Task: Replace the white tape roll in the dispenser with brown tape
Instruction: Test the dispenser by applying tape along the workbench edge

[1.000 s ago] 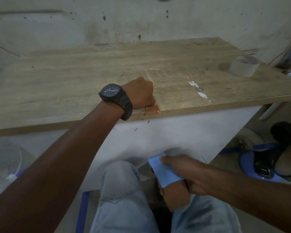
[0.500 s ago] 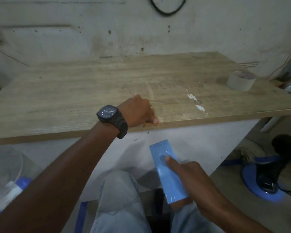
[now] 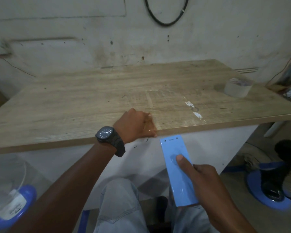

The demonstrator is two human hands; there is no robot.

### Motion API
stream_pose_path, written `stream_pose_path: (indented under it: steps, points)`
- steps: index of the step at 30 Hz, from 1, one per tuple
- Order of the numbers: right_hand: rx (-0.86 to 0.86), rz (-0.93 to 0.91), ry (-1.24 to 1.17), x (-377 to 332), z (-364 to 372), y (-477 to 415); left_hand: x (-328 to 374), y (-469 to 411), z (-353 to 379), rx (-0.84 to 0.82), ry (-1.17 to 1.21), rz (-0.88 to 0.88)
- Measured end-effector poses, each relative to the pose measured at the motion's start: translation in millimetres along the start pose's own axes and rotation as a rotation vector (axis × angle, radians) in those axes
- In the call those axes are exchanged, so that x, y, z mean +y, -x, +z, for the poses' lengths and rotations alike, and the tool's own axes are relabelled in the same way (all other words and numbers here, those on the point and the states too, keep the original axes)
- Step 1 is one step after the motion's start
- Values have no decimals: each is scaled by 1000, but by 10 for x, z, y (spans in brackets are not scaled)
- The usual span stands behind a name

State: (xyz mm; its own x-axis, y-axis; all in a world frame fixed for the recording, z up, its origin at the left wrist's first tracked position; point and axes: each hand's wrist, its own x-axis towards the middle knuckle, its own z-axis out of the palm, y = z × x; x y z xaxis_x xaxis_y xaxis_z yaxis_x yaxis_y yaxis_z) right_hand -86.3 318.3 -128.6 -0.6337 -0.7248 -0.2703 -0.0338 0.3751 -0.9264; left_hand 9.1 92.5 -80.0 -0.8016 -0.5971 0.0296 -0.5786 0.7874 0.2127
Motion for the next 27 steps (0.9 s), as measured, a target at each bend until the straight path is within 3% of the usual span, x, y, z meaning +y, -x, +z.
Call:
stream_pose_path:
  steps: [11, 15, 18, 22, 27]
  points:
    - [8, -110, -63, -117, -81, -42, -418, 135, 267, 242, -101, 64]
    - [-75, -211, -70, -282, -98, -167, -384, 131, 273, 320, -104, 121]
    - [30, -462, 158, -570, -26, -408, -395, 30, 190, 311, 79, 77]
    - [269, -766, 525, -1066, 155, -1046, -496, -314, 37, 344, 110, -90]
    - [290, -770, 751, -1482, 373, -1828, -741, -674, -118, 423, 267, -280]
